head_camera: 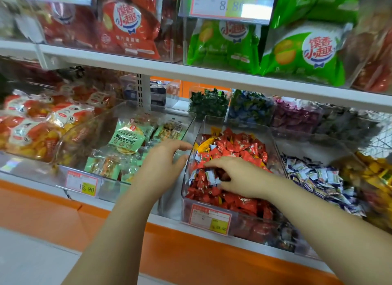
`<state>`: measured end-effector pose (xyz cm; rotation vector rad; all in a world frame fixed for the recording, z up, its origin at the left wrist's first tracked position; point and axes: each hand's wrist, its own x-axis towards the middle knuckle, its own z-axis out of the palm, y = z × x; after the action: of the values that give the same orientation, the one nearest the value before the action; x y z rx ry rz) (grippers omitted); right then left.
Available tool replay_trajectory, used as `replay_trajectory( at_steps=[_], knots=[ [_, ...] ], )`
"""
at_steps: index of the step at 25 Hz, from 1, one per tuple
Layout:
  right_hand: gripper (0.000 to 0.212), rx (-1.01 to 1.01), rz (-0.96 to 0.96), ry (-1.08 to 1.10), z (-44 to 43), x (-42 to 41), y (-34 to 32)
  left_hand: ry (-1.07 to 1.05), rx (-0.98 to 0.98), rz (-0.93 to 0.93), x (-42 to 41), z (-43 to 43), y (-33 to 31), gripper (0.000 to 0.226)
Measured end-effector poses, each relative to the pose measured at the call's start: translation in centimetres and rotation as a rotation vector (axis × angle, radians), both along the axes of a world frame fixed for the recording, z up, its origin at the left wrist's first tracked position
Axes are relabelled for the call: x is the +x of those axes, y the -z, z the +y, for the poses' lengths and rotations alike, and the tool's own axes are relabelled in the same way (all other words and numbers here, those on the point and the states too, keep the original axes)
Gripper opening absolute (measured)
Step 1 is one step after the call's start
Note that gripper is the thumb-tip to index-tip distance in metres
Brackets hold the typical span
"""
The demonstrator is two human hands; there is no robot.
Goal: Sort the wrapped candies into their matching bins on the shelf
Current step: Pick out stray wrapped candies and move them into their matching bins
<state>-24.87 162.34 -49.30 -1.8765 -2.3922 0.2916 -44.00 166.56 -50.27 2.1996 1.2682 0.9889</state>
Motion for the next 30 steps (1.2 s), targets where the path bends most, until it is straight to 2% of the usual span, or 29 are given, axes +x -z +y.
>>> replay_trajectory(
  at_steps=[4,11,14,18,22,26,30],
  knots=[
    [0.059,-0.100,-0.011,-0.021,1.7,-0.7,0.5,0.012,-0.024,-0.029,-0.4,0.3,0.1,0.026],
    [0.024,-0.077,0.150,0.059,1.4,-0.6,1.4,0.006,-0.019,-0.030,-0.7,0.4,0.1,0.026],
    [0.012,-0.007,0.277,0.094,1.0,-0.7,1.9,0.004,-0.024,-0.035,-0.7,0.3,0.0,0.026],
    [0.021,0.143,0.355,0.131,-0.2,-0.6,0.3,0.009,-0.025,-0.031,-0.7,0.5,0.1,0.026],
    [0.050,0.074,0.229,0.042,-0.4,-2.5,-0.5,0.004,-0.024,-0.036,-0.5,0.4,0.0,0.026],
    [0.040,0.064,0.259,0.059,0.6,-3.9,0.9,0.015,-0.015,-0.041,-0.7,0.4,0.1,0.026],
    [0.041,-0.028,0.472,0.185,1.2,-4.0,1.5,0.011,-0.027,-0.047,-0.7,0.5,0.1,0.026]
  ],
)
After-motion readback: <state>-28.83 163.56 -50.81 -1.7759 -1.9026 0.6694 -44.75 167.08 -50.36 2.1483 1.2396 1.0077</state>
